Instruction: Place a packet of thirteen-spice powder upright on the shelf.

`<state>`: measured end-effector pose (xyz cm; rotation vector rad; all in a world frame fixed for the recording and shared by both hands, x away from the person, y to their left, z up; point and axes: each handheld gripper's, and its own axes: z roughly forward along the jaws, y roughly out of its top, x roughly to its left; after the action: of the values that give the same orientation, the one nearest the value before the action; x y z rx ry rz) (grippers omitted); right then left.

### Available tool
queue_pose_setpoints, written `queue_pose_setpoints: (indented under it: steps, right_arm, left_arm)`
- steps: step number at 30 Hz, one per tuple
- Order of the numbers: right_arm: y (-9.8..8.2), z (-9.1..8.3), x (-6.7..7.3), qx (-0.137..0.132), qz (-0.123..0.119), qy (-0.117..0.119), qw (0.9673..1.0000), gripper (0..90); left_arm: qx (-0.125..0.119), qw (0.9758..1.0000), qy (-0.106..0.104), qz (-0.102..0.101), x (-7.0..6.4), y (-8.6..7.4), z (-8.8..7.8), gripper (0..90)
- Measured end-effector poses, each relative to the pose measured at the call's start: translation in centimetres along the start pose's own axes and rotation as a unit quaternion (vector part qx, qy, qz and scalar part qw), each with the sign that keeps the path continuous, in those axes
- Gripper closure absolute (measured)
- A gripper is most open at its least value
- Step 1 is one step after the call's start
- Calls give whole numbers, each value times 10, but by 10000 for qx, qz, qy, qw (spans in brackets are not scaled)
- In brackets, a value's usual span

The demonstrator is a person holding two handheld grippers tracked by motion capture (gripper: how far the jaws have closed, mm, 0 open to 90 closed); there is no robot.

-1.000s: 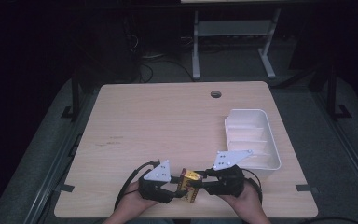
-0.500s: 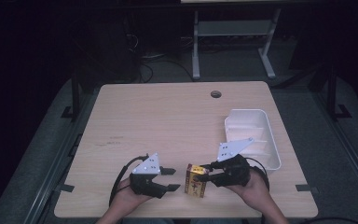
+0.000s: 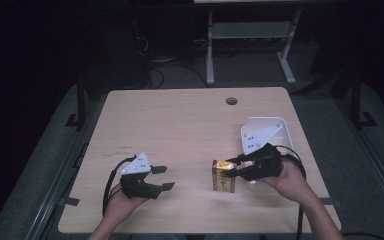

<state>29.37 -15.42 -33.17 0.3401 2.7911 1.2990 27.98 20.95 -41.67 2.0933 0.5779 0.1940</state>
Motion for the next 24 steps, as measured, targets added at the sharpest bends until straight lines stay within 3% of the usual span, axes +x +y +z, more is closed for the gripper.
queue_pose_setpoints:
  steps: [7,24]
  right_arm:
    - [2,-22,-15,5,-38,-189,9998,679]
    - [0,-56,-43,72,76,-599,9981,679]
  left_arm:
    - [-23,9998,155,-135,9,-3,-6,353]
    - [-10,9996,232,-144,12,-5,-6,340]
